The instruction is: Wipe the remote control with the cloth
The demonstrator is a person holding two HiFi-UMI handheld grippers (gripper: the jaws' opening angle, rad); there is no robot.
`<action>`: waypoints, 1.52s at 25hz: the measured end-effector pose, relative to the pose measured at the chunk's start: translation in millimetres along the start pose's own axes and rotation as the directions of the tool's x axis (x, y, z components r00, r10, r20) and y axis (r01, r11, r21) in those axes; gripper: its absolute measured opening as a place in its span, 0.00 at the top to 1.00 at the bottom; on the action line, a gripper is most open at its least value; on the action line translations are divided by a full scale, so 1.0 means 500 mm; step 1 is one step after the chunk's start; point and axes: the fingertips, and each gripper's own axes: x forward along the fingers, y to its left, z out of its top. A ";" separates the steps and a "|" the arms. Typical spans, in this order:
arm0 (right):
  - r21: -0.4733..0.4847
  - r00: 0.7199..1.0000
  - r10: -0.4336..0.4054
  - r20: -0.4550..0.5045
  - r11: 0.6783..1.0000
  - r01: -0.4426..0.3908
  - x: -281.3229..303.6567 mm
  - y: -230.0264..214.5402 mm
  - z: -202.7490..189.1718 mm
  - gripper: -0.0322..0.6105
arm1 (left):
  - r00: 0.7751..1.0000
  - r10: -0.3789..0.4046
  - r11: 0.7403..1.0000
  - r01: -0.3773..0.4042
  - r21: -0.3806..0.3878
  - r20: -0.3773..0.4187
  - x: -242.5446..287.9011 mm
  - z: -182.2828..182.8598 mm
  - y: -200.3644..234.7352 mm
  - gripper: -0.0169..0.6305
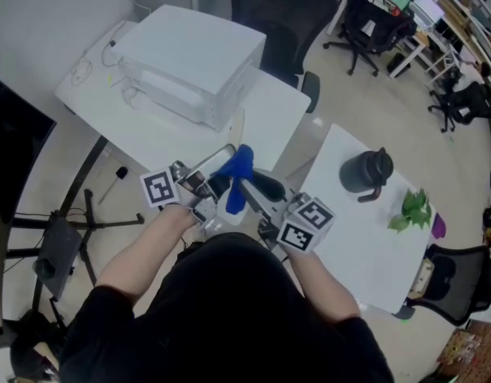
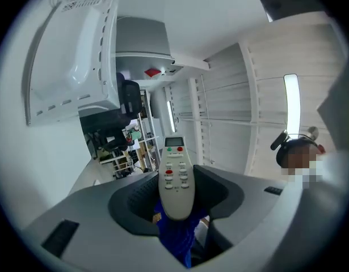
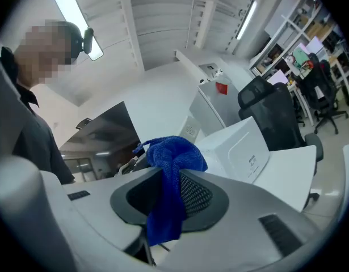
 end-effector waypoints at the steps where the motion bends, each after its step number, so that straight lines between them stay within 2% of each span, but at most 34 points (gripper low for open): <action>1: 0.009 1.000 0.008 -0.002 1.000 -0.008 0.002 -0.001 -0.002 0.79 | 1.000 -0.005 1.000 0.005 -0.006 -0.015 0.001 -0.005 0.000 0.67; 4: 0.024 1.000 0.005 0.022 1.000 -0.006 -0.003 -0.016 0.011 0.79 | 0.996 -0.019 1.000 0.019 -0.003 -0.091 0.001 -0.025 -0.003 0.67; 8: 0.029 0.997 -0.031 0.071 0.999 0.029 -0.019 -0.051 0.049 0.79 | 0.976 -0.048 0.999 0.047 -0.008 -0.212 0.001 -0.064 -0.012 0.67; 13: 0.033 0.988 -0.071 0.135 0.997 0.067 -0.041 -0.090 0.102 0.79 | 0.952 -0.058 0.998 0.054 -0.019 -0.302 -0.001 -0.108 -0.011 0.67; 18: 0.030 0.983 -0.075 0.170 0.997 0.071 -0.050 -0.094 0.129 0.79 | 0.955 -0.061 0.998 0.055 -0.028 -0.292 0.000 -0.106 -0.009 0.67; 21: 0.031 0.985 -0.049 0.168 0.999 0.044 -0.051 -0.075 0.123 0.79 | 0.975 -0.052 0.998 0.047 -0.029 -0.217 0.005 -0.070 0.000 0.67; 25: 0.030 0.995 0.022 0.100 0.999 -0.025 -0.031 -0.032 0.070 0.79 | 0.995 -0.044 0.999 0.041 -0.035 -0.093 0.011 -0.007 0.007 0.67; 28: 0.041 0.997 0.061 0.043 0.997 -0.063 -0.012 -0.010 0.027 0.79 | 0.996 -0.053 0.998 0.051 -0.040 -0.073 0.016 0.007 0.005 0.67; 31: 0.049 0.997 0.073 0.030 0.996 -0.074 -0.004 -0.004 0.015 0.79 | 0.992 -0.065 0.997 0.060 -0.046 -0.108 0.018 -0.009 0.001 0.67; 34: 0.055 0.997 0.054 0.055 0.997 -0.057 -0.013 -0.018 0.029 0.79 | 0.981 -0.077 0.996 0.069 -0.053 -0.176 0.013 -0.036 -0.004 0.67; 38: 0.057 0.995 0.013 0.096 0.998 -0.019 -0.034 -0.049 0.061 0.79 | 0.948 -0.089 0.996 0.075 -0.057 -0.307 0.003 -0.085 -0.010 0.67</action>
